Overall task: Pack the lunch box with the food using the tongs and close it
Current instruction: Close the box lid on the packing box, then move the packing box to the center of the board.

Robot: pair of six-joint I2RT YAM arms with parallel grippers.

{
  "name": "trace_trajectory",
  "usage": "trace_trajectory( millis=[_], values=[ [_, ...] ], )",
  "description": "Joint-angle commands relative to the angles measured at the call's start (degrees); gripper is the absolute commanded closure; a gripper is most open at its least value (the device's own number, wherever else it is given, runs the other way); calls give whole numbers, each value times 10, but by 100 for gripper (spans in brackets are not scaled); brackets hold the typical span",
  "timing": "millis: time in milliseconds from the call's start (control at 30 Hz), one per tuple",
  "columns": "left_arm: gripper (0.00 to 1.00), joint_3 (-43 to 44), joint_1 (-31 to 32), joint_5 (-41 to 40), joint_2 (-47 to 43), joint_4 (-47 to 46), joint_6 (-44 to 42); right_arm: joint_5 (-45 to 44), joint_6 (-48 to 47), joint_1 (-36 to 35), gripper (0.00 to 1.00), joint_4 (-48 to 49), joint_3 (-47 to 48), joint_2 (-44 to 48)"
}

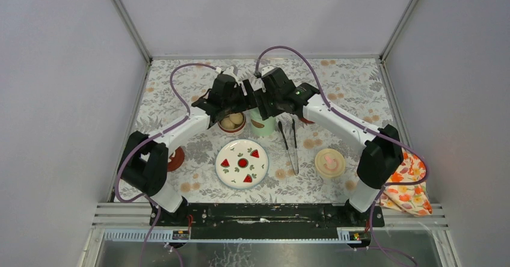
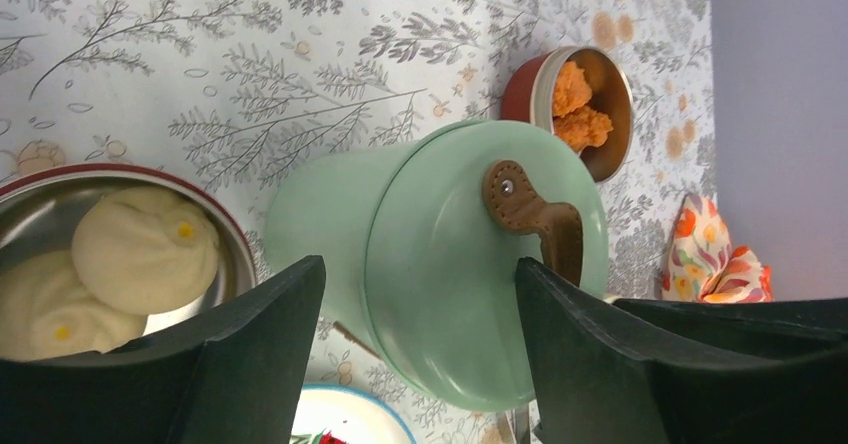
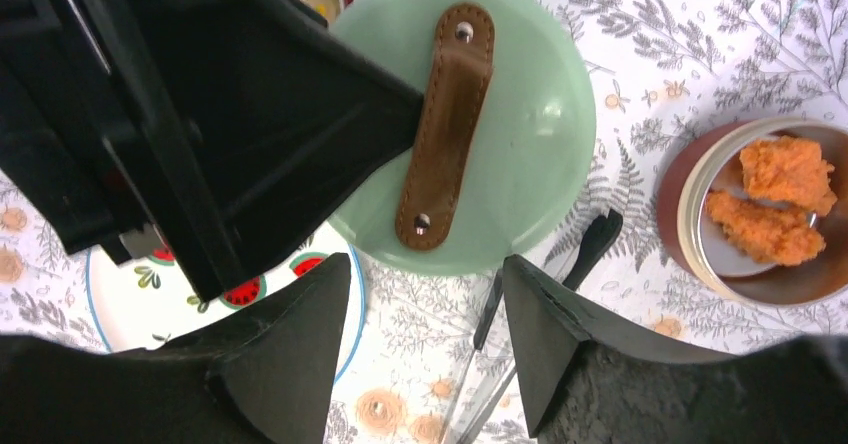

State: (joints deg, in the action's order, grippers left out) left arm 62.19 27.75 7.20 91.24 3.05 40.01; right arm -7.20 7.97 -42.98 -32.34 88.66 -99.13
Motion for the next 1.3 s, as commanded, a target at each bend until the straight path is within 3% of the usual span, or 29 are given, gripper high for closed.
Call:
trace_trajectory(
  millis=[0,233,433,733,1033,1267],
  values=[
    [21,39,-13,15,4,138,-35,28,13,5,34,-39,4,56],
    [10,49,-33,2,-74,149,-30,46,31,14,29,5,-82,136],
    [2,-85,-51,-1,-182,127,-2,83,73,14,29,55,-184,165],
    [1,-255,-85,-34,-339,115,42,106,145,7,27,196,-261,135],
    [1,-302,-87,-54,-364,116,46,24,201,10,31,340,-259,66],
    [1,-314,-87,-61,-356,101,41,-35,220,43,34,391,-228,8]
  ],
)
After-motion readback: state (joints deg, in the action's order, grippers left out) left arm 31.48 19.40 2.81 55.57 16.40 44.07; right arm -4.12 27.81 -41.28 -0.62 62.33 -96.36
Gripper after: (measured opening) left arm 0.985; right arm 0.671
